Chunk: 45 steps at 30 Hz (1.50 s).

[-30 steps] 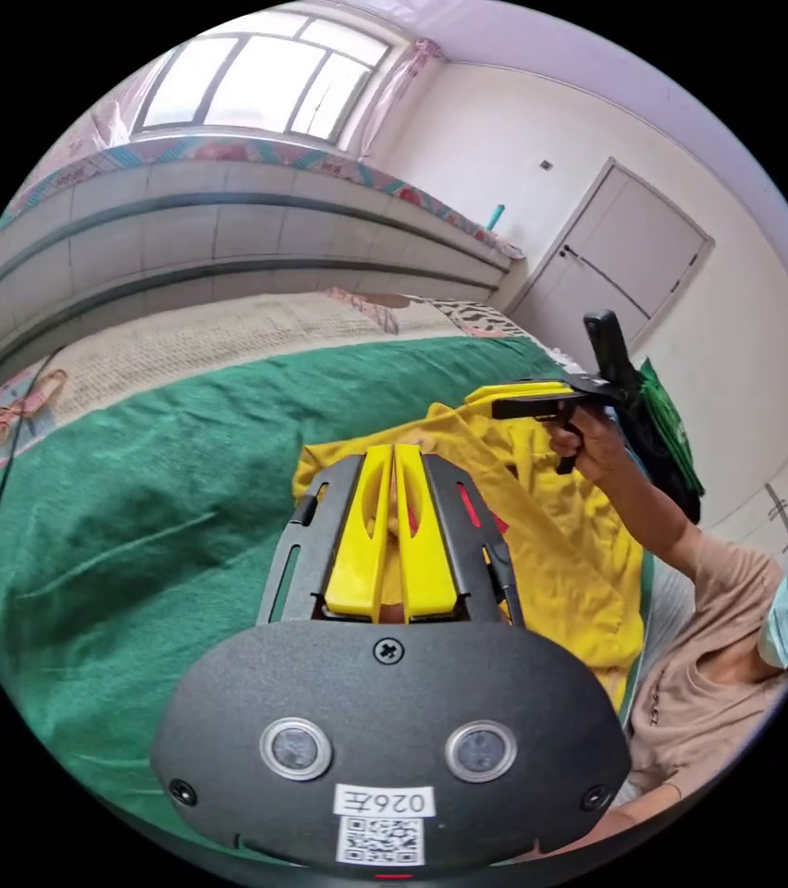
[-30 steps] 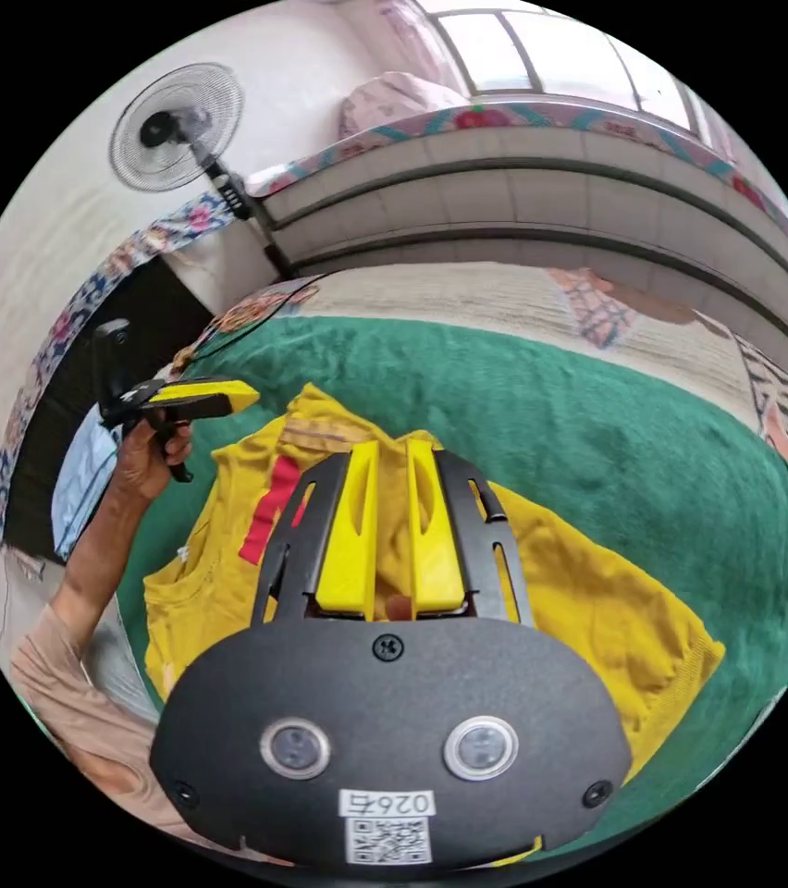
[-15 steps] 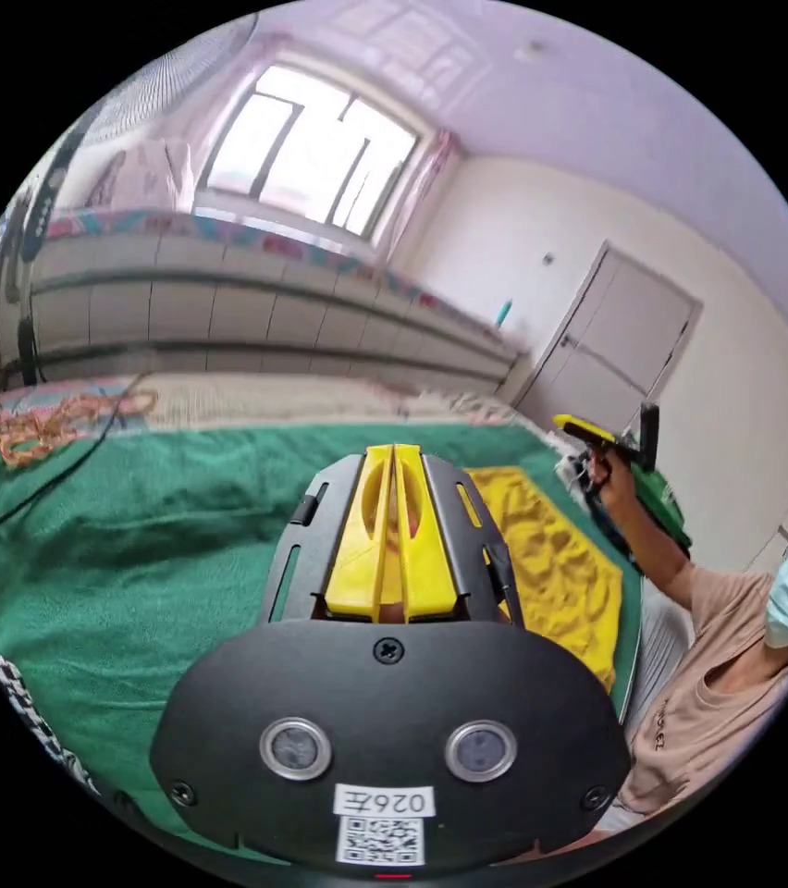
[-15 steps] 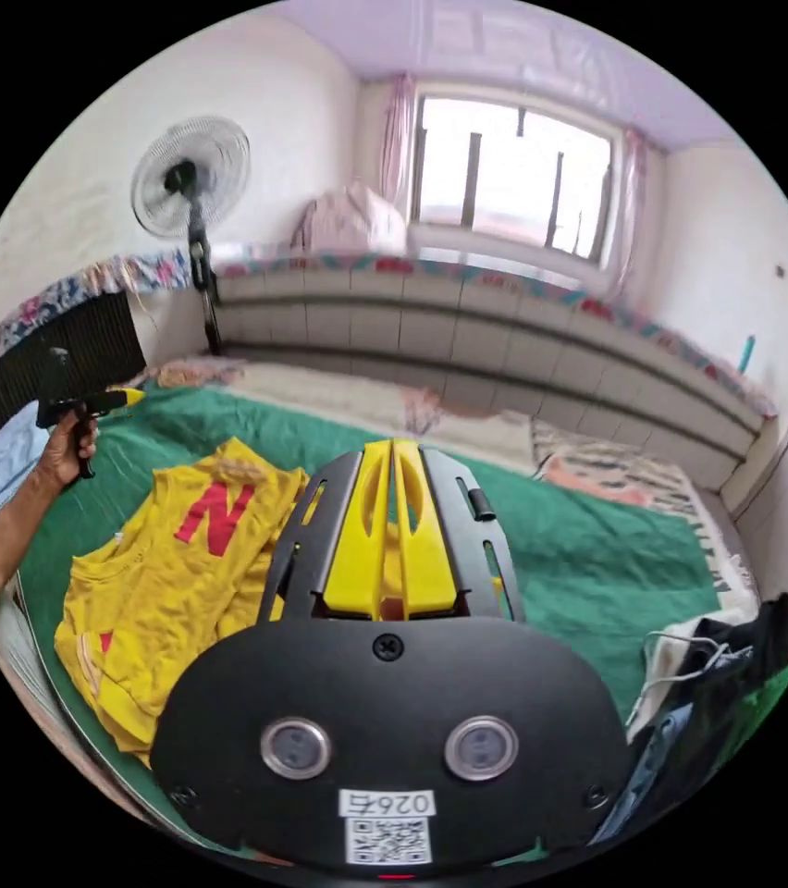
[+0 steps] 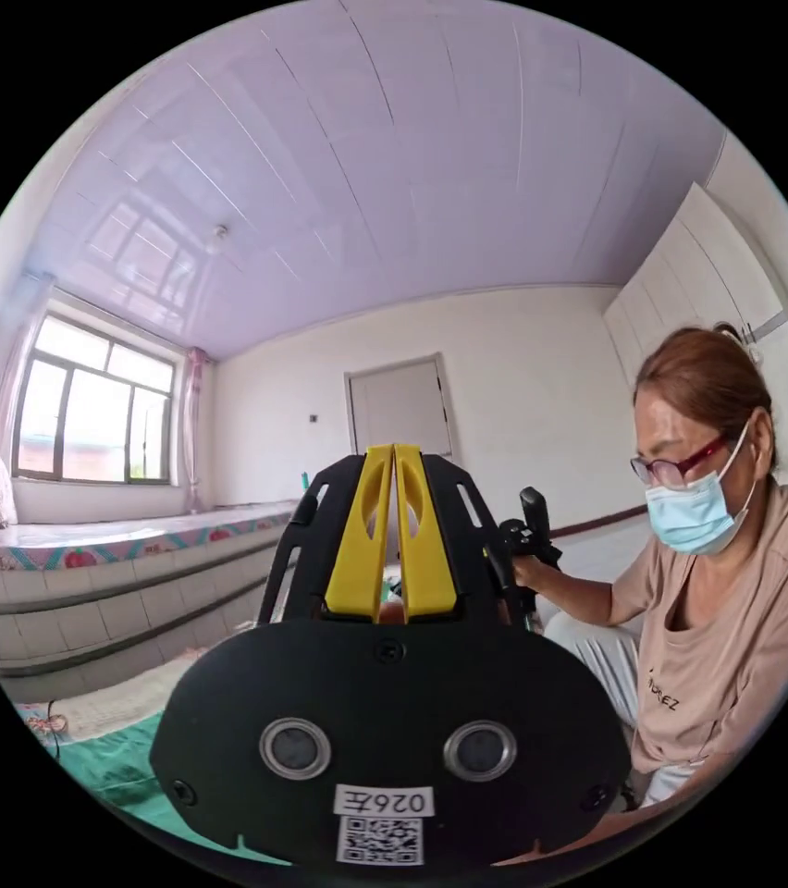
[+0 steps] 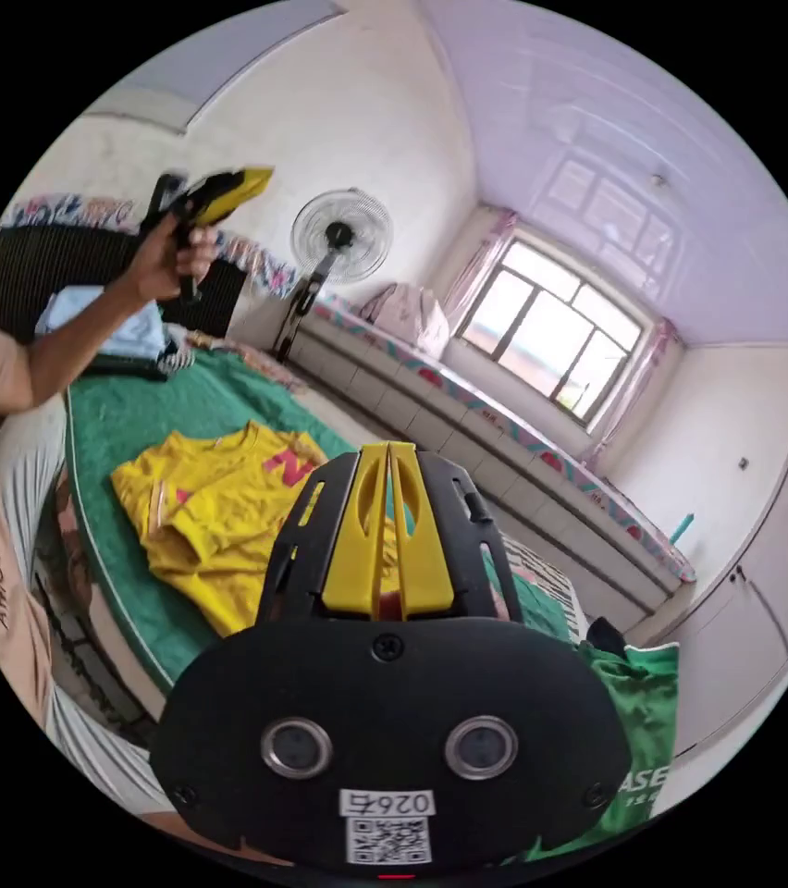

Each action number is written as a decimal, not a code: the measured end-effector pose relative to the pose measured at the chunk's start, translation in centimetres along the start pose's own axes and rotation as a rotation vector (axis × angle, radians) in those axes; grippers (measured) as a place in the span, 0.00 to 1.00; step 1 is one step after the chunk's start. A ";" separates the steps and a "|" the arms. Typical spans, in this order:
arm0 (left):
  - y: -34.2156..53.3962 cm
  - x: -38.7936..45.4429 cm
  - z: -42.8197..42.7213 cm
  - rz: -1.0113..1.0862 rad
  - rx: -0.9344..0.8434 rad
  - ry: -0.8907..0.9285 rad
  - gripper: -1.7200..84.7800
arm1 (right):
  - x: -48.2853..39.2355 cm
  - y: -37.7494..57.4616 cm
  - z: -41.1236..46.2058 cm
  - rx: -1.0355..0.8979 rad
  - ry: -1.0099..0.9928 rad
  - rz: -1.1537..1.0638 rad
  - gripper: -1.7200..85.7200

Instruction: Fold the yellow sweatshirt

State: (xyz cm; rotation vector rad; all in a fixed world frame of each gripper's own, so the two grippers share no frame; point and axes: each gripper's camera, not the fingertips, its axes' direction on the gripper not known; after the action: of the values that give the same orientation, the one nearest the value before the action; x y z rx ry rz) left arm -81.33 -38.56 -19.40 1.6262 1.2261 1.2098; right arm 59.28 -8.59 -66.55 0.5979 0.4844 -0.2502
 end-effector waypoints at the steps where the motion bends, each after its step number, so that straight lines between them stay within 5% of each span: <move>1: 0.0 0.7 2.0 -0.010 -0.044 -0.002 0.01 | -1.4 0.4 1.4 -0.059 -0.027 -0.022 0.01; 14: 23.8 -3.1 17.3 -0.483 -0.870 -0.067 0.01 | -12.5 6.1 23.8 -0.298 -0.666 0.210 0.01; 19: 33.3 -7.7 22.0 -0.746 -1.119 -0.019 0.01 | -20.4 7.5 31.9 -0.648 -0.827 -0.031 0.01; 24: 30.4 -11.1 24.5 -0.736 -1.031 0.019 0.01 | -18.7 9.2 29.9 -0.582 -0.807 0.016 0.01; 32: 18.2 -12.3 29.1 -0.612 -0.710 -0.089 0.02 | -3.0 17.9 21.7 -0.539 -0.437 0.360 0.01; 36: 15.5 -14.9 41.4 -0.609 -0.743 -0.048 0.12 | 4.9 27.6 18.0 -0.590 -0.312 0.579 0.05; 41: 14.7 -18.1 61.1 -0.621 -0.817 0.095 0.14 | 7.4 36.3 15.0 -0.576 -0.418 0.739 0.09; 45: 15.0 -19.2 77.7 -0.561 -0.996 -0.031 0.15 | 7.0 40.7 13.9 -0.629 -0.380 0.737 0.11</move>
State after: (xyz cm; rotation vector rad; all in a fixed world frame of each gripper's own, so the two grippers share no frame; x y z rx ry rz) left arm -4.52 -62.94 -30.83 0.5176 0.7505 1.1249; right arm 85.04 15.23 -40.67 0.0751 -0.0576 0.4770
